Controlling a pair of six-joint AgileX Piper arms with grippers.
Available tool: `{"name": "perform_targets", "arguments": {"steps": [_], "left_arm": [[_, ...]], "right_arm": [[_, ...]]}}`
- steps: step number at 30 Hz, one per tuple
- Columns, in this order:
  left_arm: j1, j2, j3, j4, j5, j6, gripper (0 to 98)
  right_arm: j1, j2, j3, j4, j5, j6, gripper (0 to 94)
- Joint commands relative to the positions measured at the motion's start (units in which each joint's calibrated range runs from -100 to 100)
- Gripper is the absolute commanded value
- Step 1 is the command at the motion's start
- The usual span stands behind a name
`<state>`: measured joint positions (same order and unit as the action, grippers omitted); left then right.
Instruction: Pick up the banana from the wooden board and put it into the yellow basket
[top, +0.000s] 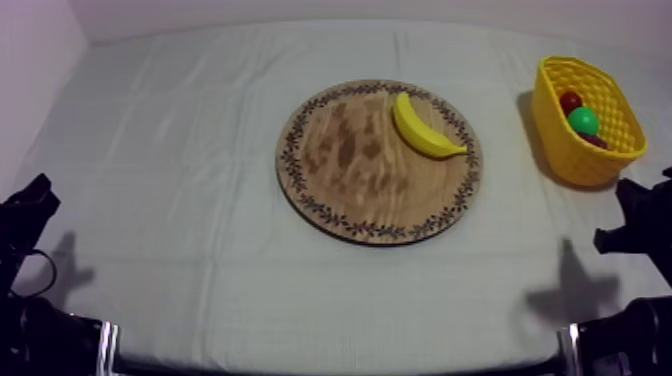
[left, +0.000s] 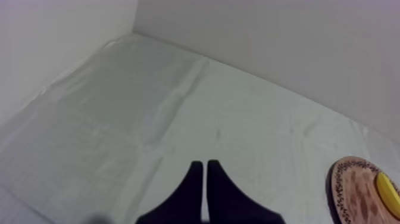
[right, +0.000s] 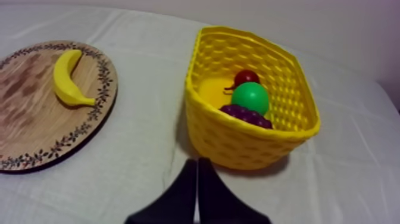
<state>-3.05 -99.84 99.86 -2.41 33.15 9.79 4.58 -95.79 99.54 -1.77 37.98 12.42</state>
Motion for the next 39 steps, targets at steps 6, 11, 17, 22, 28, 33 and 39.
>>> {"name": "perform_targets", "arguments": {"steps": [6,11,17,22,28,33,39], "left_arm": [[0.0,0.0,0.0,-0.01,0.0,0.0,0.1],[0.0,0.0,0.0,-0.01,0.0,0.0,0.1],[0.0,0.0,0.0,-0.01,0.0,0.0,0.1],[0.0,0.0,0.0,-0.01,0.0,0.0,0.1],[0.0,0.0,0.0,-0.01,0.0,0.0,0.1],[0.0,0.0,0.0,-0.01,0.0,0.0,0.1],[0.0,0.0,0.0,-0.01,0.0,0.0,0.1]], "right_arm": [[-7.6,0.0,0.0,0.0,0.0,0.1,0.3],[-12.5,0.0,0.0,0.0,0.0,2.3,0.3],[-15.1,0.1,0.0,0.0,0.0,0.6,0.3],[-17.7,5.8,-2.0,2.9,-0.6,-1.2,0.7],[-22.4,24.3,-16.3,7.4,3.8,-4.1,0.6],[-26.6,40.4,-36.1,9.4,15.7,-4.4,0.5],[-26.6,56.2,-56.0,8.8,27.1,-3.6,0.5]]}}
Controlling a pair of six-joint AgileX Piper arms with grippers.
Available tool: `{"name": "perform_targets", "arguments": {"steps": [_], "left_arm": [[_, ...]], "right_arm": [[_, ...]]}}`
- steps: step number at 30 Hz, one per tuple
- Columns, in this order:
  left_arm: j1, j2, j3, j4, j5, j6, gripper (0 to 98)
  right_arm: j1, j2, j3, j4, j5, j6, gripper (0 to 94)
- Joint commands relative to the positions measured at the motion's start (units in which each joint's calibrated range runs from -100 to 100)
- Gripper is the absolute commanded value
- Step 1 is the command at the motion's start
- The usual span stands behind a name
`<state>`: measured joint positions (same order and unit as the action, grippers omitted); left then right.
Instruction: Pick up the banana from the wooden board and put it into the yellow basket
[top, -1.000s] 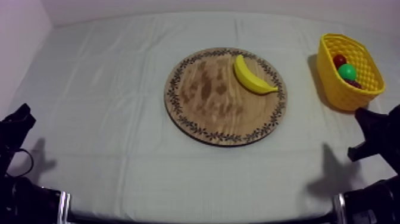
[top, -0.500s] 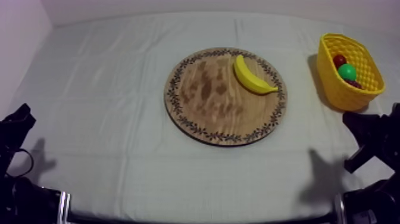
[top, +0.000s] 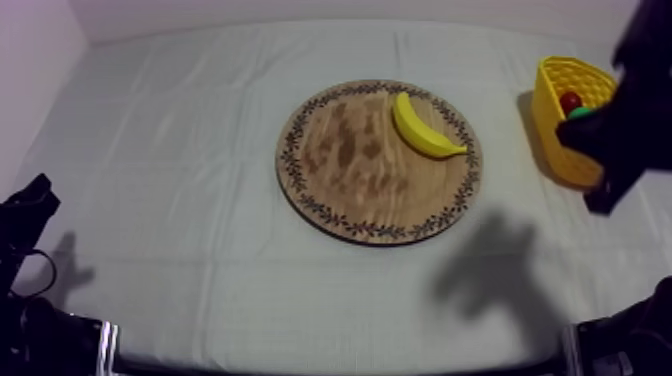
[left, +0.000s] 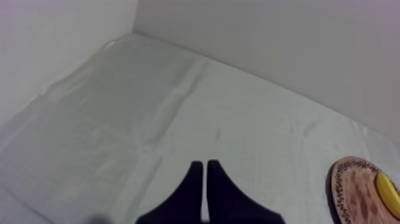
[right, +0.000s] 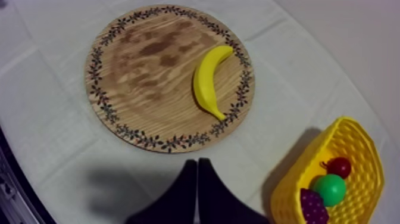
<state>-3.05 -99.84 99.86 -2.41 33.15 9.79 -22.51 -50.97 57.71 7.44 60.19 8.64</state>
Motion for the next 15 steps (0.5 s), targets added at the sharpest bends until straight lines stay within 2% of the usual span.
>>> {"name": "perform_targets", "arguments": {"steps": [1,15], "left_arm": [[0.0,0.0,0.0,-0.01,0.0,0.0,0.1],[0.0,0.0,0.0,-0.01,0.0,0.0,0.1]], "right_arm": [[0.8,13.9,-16.8,-0.7,6.4,0.2,0.5],[2.7,45.5,-50.8,-2.8,26.7,-1.6,0.8]]}}
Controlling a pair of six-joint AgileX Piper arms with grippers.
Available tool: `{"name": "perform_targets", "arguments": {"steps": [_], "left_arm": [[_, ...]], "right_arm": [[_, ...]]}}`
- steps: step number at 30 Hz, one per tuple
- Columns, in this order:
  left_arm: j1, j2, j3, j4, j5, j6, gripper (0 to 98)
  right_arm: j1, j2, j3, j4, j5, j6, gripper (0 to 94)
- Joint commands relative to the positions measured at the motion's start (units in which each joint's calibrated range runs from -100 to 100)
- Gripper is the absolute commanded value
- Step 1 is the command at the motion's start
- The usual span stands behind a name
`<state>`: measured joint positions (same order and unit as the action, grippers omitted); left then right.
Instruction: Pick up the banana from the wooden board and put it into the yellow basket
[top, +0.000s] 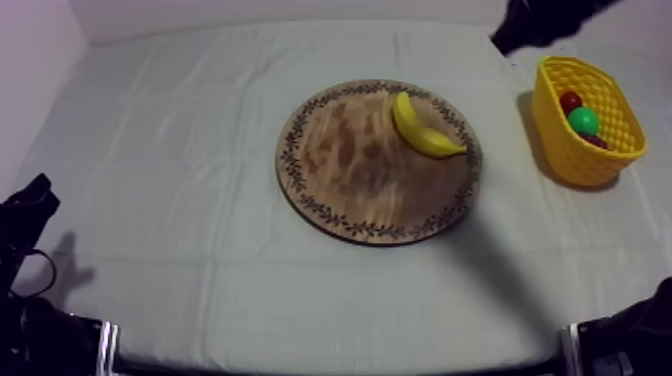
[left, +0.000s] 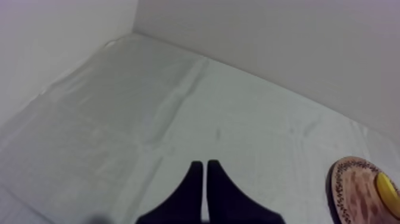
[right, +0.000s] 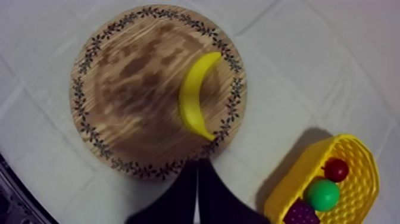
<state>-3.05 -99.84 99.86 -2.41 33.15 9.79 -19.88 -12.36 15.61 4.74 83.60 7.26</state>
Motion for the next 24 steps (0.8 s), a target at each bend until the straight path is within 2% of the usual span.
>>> {"name": "perform_targets", "arguments": {"steps": [1,6,12,15,24], "left_arm": [[0.0,0.0,0.0,-0.01,0.0,0.0,0.1],[0.0,0.0,0.0,-0.01,0.0,0.0,0.1],[0.0,0.0,0.0,-0.01,0.0,0.0,0.1],[0.0,0.0,0.0,-0.01,0.0,0.0,0.1],[0.0,0.0,0.0,-0.01,0.0,0.0,0.1]], "right_arm": [[0.1,8.6,-10.7,-0.2,4.8,-0.3,0.8],[0.5,15.5,-17.5,-0.3,9.7,-0.3,0.8],[0.7,19.6,-21.9,-0.1,11.7,0.6,5.3],[0.8,20.6,-23.7,-0.3,12.2,1.3,14.2],[0.8,21.5,-24.8,-0.1,13.0,-0.1,57.4]]}}
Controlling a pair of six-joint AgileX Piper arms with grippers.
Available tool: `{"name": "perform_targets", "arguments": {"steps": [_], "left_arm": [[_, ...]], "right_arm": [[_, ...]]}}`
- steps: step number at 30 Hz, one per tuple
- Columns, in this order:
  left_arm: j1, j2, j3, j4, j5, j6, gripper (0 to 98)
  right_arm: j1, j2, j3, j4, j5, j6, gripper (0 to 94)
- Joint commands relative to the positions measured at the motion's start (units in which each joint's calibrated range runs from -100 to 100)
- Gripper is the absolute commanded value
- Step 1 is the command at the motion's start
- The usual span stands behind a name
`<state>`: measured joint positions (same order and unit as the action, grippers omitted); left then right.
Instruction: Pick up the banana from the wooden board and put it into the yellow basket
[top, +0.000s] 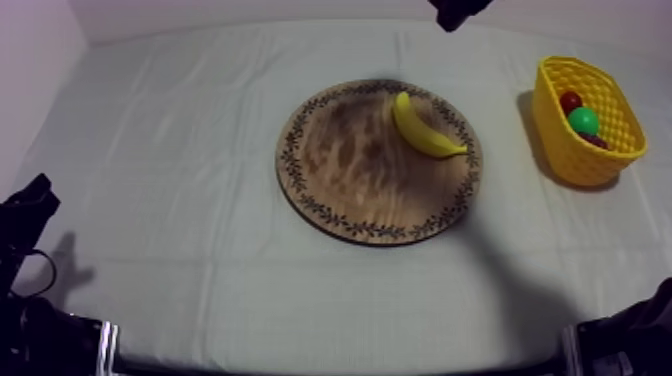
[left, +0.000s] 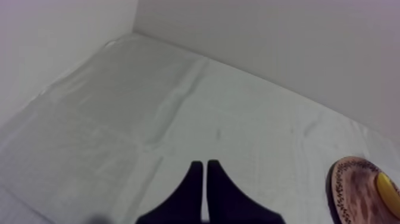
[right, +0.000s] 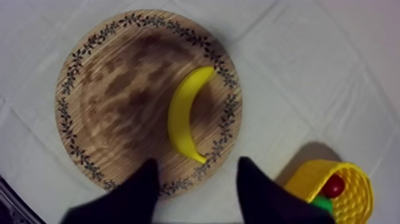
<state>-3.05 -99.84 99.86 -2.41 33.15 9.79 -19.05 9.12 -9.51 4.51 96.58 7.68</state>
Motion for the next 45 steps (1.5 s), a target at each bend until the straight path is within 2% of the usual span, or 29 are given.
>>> {"name": "perform_targets", "arguments": {"steps": [1,3,7,16,38,45], "left_arm": [[0.0,0.0,0.0,-0.01,0.0,0.0,0.1],[0.0,0.0,0.0,-0.01,0.0,0.0,0.1],[0.0,0.0,0.0,-0.01,0.0,0.0,0.1],[0.0,0.0,0.0,-0.01,0.0,0.0,0.1],[0.0,0.0,0.0,-0.01,0.0,0.0,0.1],[0.0,0.0,0.0,-0.01,0.0,0.0,0.1]], "right_arm": [[0.0,0.0,0.7,0.2,0.1,-0.8,61.7],[-0.1,0.1,1.5,0.1,0.1,-1.4,68.4],[-0.3,0.7,2.8,0.1,0.1,-2.2,76.1],[-0.3,5.7,6.8,-0.3,-3.1,-3.7,81.9],[-1.2,24.5,7.5,-0.6,-13.5,-6.2,80.5],[-1.4,28.0,5.7,-0.5,-15.3,-6.7,73.0]]}}
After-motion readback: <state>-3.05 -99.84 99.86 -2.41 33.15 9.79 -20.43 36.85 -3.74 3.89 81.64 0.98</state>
